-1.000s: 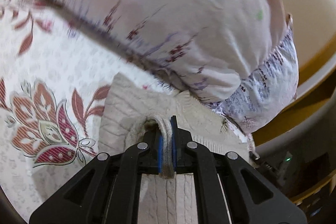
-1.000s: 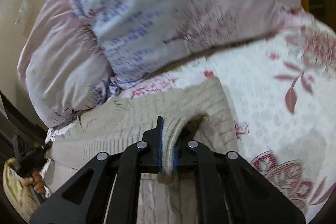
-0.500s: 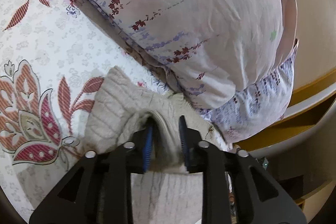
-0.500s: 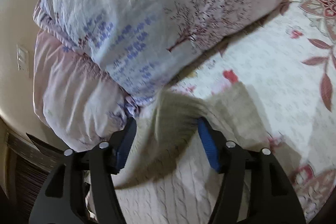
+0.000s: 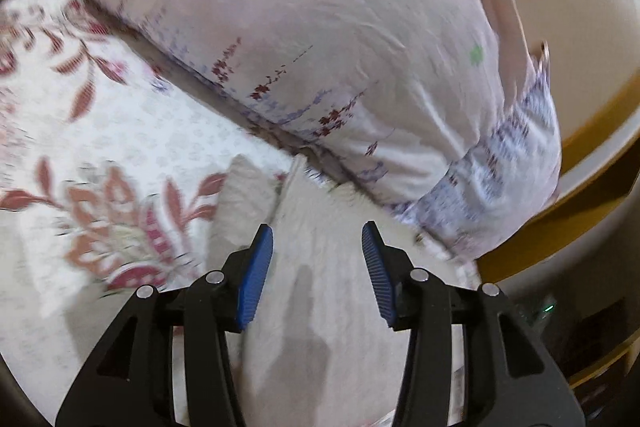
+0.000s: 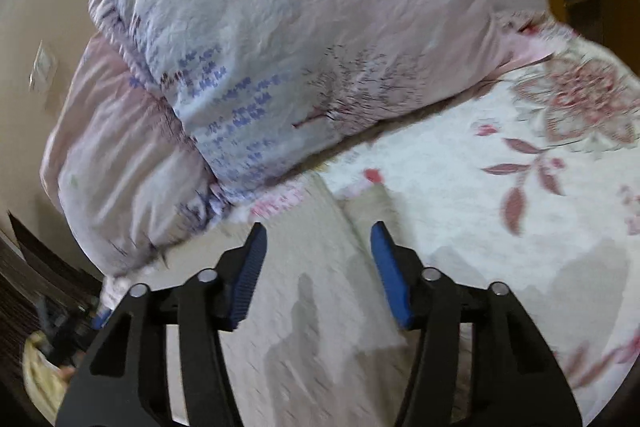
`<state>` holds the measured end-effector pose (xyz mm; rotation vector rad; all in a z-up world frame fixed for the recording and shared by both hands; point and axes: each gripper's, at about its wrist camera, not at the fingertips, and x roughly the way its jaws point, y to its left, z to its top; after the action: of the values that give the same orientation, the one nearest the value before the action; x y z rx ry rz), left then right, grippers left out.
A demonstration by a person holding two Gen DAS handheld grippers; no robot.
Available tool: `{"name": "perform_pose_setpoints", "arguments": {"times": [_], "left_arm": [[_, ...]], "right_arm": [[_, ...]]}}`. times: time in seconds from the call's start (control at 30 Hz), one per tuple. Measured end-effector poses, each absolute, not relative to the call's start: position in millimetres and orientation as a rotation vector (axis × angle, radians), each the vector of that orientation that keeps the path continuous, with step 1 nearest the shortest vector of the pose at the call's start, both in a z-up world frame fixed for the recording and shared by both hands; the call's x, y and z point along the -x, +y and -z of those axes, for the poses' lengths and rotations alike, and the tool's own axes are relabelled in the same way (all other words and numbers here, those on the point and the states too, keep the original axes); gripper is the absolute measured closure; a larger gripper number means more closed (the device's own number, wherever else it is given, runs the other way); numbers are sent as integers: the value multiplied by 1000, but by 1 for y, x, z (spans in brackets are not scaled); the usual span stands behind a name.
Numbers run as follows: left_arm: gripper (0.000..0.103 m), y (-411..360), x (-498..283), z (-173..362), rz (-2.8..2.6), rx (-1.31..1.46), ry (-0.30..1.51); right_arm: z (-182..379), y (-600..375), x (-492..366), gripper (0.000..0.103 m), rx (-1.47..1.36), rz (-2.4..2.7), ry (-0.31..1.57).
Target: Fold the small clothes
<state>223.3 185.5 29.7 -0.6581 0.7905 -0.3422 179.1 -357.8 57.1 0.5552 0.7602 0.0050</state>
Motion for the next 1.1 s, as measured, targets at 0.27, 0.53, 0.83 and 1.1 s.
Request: {"name": "perform_pose_setpoints", "arguments": {"times": [0.27, 0.53, 0.83, 1.1], "left_arm": [[64, 175, -187, -31, 301, 425, 790], [87, 165, -180, -16, 283, 365, 841], [98, 166, -174, -19, 269, 333, 846], [99, 170, -167, -19, 284, 332, 849]], "right_arm": [[-34, -358, -150, 66, -474, 10, 852], [-27, -347, -138, 88, -404, 15, 862], [-39, -341, -127, 93, -371, 33, 824], [-43, -338, -113, 96, -339, 64, 833]]}}
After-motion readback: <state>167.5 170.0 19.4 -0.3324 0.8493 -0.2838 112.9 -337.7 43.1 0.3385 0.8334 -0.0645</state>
